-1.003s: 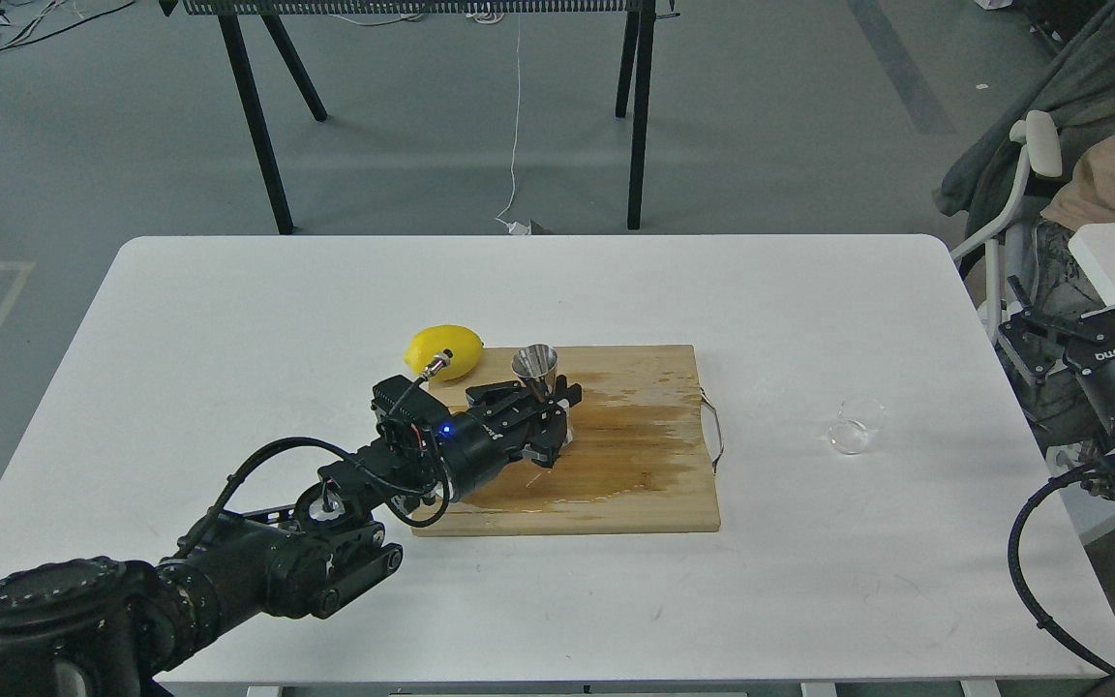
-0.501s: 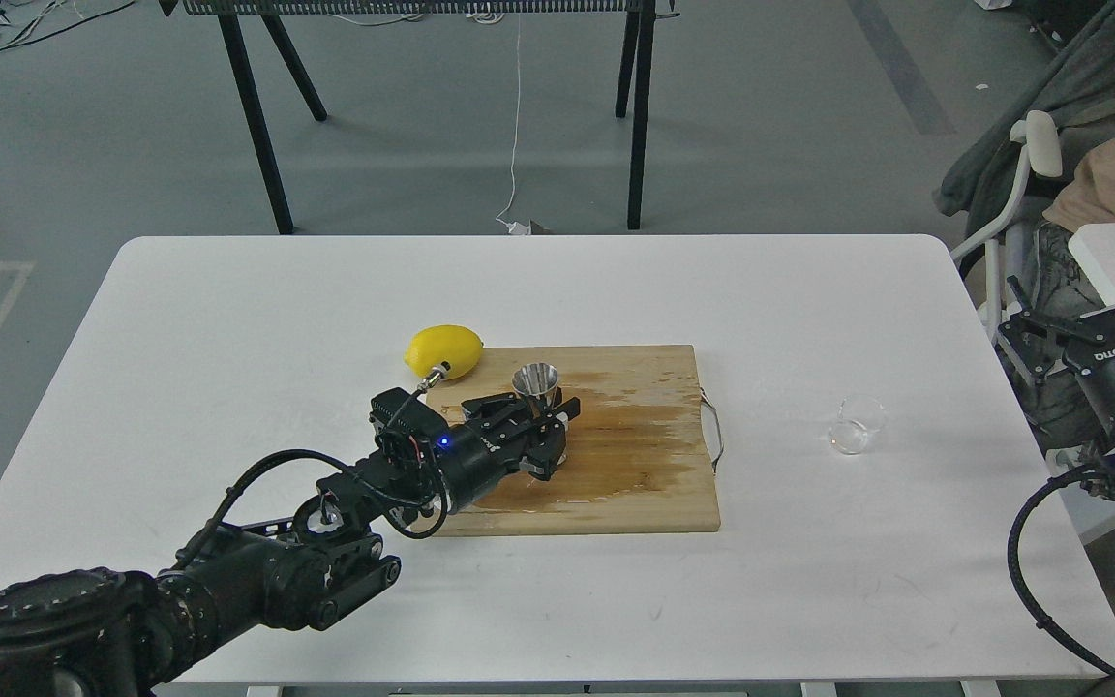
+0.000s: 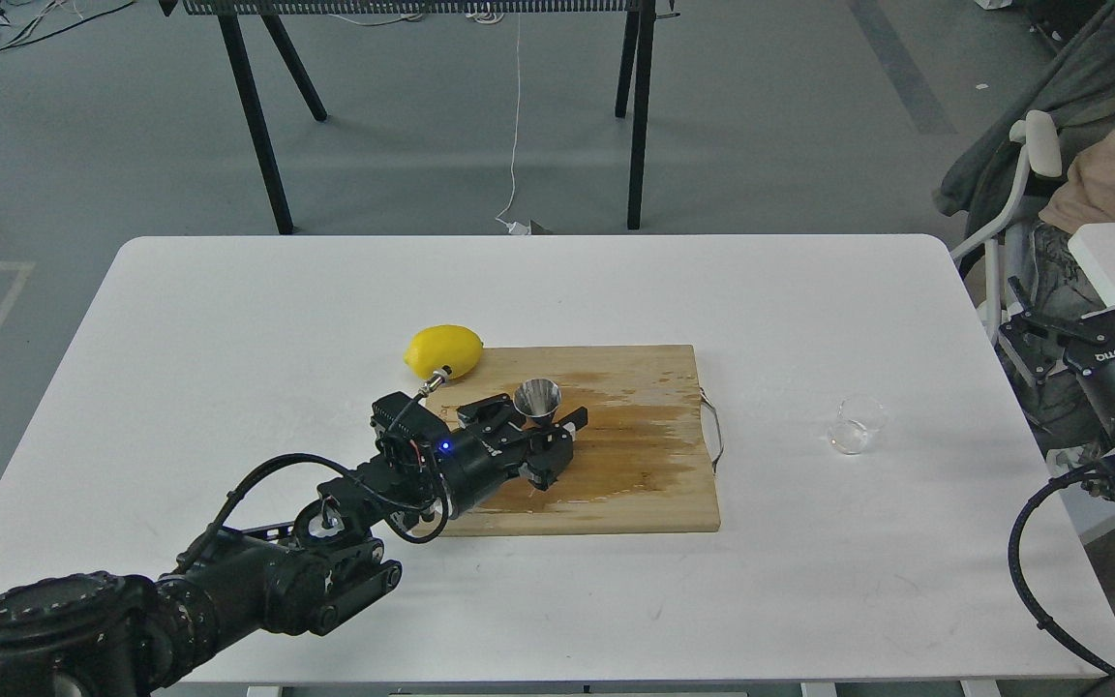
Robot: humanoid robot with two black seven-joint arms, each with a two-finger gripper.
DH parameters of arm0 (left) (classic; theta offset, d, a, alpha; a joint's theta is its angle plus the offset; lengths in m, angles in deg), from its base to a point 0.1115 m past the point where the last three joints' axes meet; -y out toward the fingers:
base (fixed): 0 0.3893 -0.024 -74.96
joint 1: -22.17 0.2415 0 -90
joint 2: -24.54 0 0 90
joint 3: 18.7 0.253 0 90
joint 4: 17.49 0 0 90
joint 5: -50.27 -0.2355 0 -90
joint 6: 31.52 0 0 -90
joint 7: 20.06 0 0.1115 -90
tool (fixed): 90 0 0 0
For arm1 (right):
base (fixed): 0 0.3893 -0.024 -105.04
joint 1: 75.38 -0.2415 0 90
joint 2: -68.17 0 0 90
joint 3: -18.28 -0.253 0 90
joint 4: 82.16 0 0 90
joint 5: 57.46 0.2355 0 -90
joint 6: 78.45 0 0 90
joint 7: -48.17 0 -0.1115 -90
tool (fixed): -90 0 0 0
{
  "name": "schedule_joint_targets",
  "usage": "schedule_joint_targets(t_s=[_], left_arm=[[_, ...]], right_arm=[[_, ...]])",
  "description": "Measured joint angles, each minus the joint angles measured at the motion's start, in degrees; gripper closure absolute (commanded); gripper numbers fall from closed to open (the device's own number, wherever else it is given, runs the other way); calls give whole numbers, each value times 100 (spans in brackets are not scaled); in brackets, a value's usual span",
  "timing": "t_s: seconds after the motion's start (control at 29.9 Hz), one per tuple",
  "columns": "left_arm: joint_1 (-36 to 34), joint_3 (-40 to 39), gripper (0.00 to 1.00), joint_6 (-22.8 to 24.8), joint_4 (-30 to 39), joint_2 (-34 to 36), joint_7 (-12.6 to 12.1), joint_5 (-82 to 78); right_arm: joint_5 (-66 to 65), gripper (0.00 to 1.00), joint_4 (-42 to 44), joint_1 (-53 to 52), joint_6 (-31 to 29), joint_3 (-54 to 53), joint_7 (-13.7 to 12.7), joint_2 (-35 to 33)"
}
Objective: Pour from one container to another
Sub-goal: 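Lower the jigger upright onto the wooden cutting board, then open the left gripper to release the jigger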
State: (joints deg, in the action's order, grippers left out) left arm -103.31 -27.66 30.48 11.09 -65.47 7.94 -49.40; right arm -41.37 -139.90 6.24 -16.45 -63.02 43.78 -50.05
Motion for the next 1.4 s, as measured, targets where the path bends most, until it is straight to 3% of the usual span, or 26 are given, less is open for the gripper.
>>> schedule_joint_targets(t_s=[1.4], left_arm=[[114, 6, 5, 0, 114, 7, 0, 0]], right_arm=[[0, 1, -18, 43, 0, 8, 0, 0]])
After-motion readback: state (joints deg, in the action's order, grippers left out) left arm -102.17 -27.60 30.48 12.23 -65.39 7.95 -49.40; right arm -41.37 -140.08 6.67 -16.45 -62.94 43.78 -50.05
